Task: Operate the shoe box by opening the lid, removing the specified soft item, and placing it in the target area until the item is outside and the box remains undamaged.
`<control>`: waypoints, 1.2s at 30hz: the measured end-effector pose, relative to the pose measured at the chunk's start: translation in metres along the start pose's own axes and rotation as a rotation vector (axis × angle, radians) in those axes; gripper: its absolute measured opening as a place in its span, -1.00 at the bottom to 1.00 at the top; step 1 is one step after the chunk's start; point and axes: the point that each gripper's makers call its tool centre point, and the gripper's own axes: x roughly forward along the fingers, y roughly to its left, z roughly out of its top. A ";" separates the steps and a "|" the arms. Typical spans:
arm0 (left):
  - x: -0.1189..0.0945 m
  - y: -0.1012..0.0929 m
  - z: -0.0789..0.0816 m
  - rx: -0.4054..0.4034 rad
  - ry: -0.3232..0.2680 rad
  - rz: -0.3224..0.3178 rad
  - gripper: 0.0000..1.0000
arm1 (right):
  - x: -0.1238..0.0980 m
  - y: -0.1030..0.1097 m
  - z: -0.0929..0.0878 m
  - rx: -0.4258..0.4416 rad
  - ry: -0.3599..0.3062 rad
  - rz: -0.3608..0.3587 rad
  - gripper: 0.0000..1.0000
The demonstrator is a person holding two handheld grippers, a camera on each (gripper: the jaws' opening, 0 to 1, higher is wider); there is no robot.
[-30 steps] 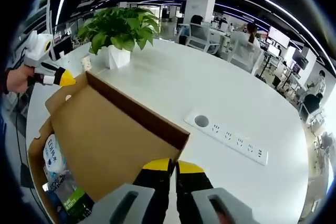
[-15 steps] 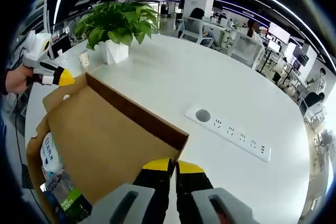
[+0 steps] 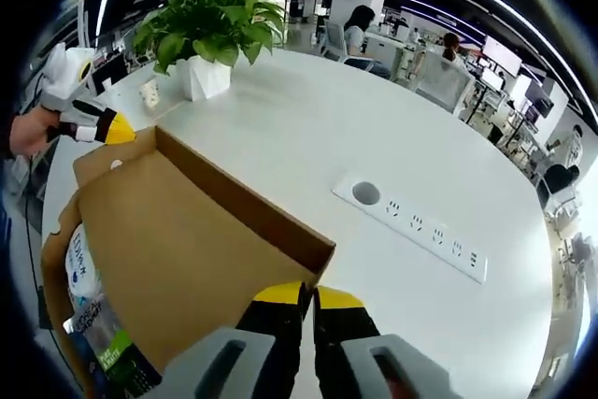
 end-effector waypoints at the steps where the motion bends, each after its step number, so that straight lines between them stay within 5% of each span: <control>1: 0.001 0.000 -0.001 0.002 0.004 -0.002 -0.99 | 0.000 0.000 -0.001 -0.001 0.002 0.001 -1.00; 36: 0.021 0.001 -0.016 0.019 0.073 -0.014 -1.00 | 0.014 0.004 -0.017 -0.032 0.058 0.025 -1.00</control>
